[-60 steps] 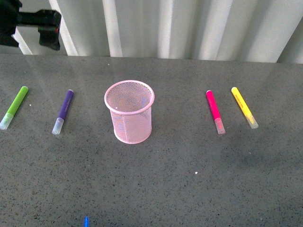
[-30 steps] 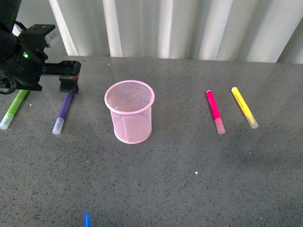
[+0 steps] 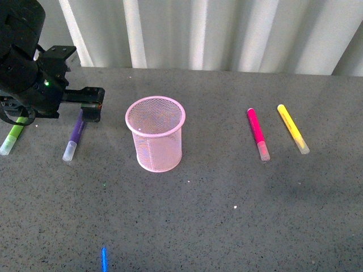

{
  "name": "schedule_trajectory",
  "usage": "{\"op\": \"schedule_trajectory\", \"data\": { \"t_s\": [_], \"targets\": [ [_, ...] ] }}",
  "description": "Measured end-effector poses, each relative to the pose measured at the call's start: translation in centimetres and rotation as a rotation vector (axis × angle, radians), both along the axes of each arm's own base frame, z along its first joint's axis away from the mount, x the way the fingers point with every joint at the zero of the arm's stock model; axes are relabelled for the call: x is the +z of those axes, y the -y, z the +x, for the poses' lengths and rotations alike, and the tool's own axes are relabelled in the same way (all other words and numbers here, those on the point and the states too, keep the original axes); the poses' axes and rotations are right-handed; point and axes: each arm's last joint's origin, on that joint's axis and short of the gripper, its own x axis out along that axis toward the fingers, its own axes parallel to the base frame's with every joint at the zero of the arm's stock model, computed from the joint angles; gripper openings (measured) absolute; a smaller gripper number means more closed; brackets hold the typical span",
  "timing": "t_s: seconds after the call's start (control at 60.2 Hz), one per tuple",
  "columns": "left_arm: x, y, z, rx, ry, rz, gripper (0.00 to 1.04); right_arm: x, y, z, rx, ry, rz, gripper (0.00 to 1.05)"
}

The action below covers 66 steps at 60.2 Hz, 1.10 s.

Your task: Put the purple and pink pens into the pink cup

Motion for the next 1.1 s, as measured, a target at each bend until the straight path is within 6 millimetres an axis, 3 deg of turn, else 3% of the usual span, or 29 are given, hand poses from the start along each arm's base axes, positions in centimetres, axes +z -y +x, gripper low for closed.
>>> {"op": "schedule_trajectory", "data": {
  "t_s": [0.631,1.096],
  "targets": [
    [-1.4,0.3,1.1,0.001,-0.019,0.023,0.97,0.0,0.0,0.0,0.0,0.0,0.0,0.98],
    [-1.7,1.0,0.9,0.035,0.011,0.008,0.28,0.0,0.0,0.0,0.0,0.0,0.0,0.98]
  ]
}}
